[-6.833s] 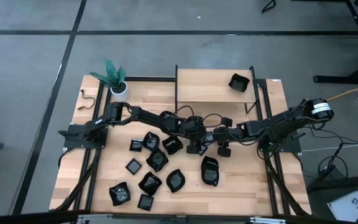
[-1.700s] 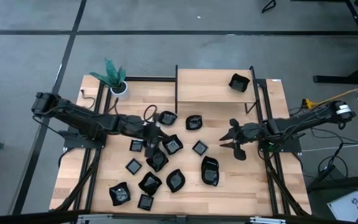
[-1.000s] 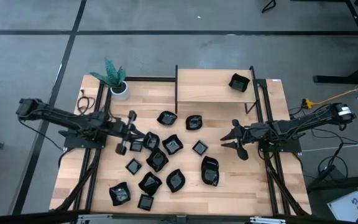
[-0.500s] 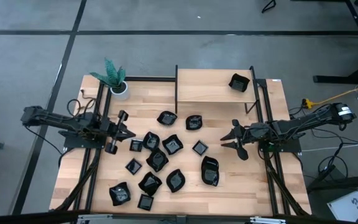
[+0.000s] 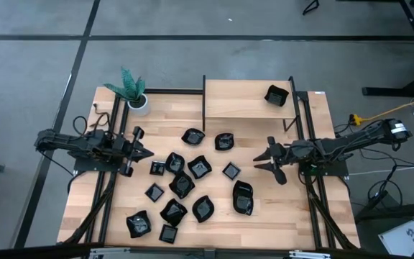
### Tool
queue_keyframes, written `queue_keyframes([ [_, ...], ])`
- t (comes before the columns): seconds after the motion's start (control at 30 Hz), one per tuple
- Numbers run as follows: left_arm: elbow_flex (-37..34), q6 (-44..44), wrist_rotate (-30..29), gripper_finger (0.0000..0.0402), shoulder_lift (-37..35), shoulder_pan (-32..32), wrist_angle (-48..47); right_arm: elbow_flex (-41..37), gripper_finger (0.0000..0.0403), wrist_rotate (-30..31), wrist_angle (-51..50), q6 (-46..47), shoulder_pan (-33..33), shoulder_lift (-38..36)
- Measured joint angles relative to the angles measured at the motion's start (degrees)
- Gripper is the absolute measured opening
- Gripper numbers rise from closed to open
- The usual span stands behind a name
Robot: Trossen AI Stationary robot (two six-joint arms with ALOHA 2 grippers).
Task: Pick & Place Mini shaped plates
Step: Put the black leaf-shaped plate on the shelf
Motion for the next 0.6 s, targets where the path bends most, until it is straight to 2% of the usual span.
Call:
queue_keyframes([
  [0.3,0.11,-0.38,-0.42,0.0003,-0.02,0.00,-3.98,6.81,0.0128,-0.15,-1.53,-2.15,2.89,9.07],
  [0.47,0.13,-0.78,-2.99,0.0002,0.00,0.00,-7.46,11.54,0.0128,-2.03,-2.31,-2.02,6.12,15.23],
  [0.6,0.09,-0.93,-3.01,0.0005,0.09,0.02,-8.73,16.02,0.0128,-2.08,-6.35,-1.31,8.58,19.34],
])
